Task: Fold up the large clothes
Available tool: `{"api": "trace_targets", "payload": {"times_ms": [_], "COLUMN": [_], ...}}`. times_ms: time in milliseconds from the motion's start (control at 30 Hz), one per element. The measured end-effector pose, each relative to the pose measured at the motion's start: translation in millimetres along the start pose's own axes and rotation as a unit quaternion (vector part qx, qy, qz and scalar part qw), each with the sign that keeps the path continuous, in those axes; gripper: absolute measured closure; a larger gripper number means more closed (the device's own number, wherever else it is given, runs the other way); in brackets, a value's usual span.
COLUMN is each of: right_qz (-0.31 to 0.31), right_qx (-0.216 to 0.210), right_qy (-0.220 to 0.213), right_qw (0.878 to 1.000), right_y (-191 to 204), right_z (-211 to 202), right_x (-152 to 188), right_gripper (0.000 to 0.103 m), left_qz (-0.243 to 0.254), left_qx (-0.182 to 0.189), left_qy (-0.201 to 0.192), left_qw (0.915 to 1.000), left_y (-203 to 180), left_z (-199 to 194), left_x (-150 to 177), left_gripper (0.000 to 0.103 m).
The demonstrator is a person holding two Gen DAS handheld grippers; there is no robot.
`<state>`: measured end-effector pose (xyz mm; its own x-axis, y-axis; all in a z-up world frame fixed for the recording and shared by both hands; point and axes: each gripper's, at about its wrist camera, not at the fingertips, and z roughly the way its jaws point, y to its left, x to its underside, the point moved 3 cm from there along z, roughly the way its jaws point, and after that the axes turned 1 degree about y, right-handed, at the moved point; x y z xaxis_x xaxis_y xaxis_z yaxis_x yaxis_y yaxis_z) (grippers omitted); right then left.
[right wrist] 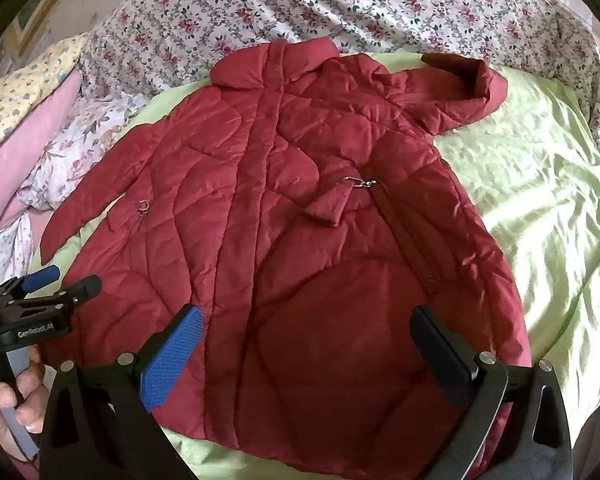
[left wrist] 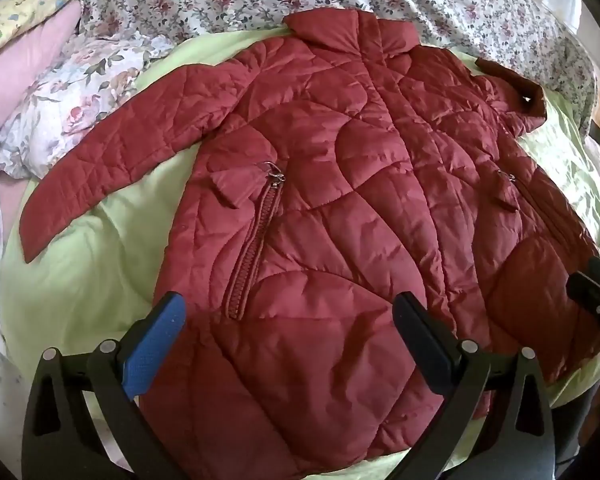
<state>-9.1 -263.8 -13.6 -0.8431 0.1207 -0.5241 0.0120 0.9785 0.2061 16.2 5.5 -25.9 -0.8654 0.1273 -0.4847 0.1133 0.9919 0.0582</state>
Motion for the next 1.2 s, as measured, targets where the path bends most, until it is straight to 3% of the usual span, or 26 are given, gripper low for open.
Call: {"api": "trace_targets", "payload": {"times_ms": [767,1200], "right_qz": [-0.002,-0.019], "right_qx": [-0.007,0.017], "right_qy": [-0.008,-0.013], "right_qw": [1.000,1.000], "right_y": [-2,-3], "right_z": [-2,-1], "right_x": [-6,-8], "right_gripper": [0.000,0.000], "left_qz": [-0.001,-0.001], "left_qx": [-0.005,-0.004], "left_qy": [-0.009,-0.004], "left_qw": [0.9999,1.0000], "left_y": [5,-4], "left_z": [0,6], "left_x": [-3,-5], "left_gripper": [0.000,0.000]}}
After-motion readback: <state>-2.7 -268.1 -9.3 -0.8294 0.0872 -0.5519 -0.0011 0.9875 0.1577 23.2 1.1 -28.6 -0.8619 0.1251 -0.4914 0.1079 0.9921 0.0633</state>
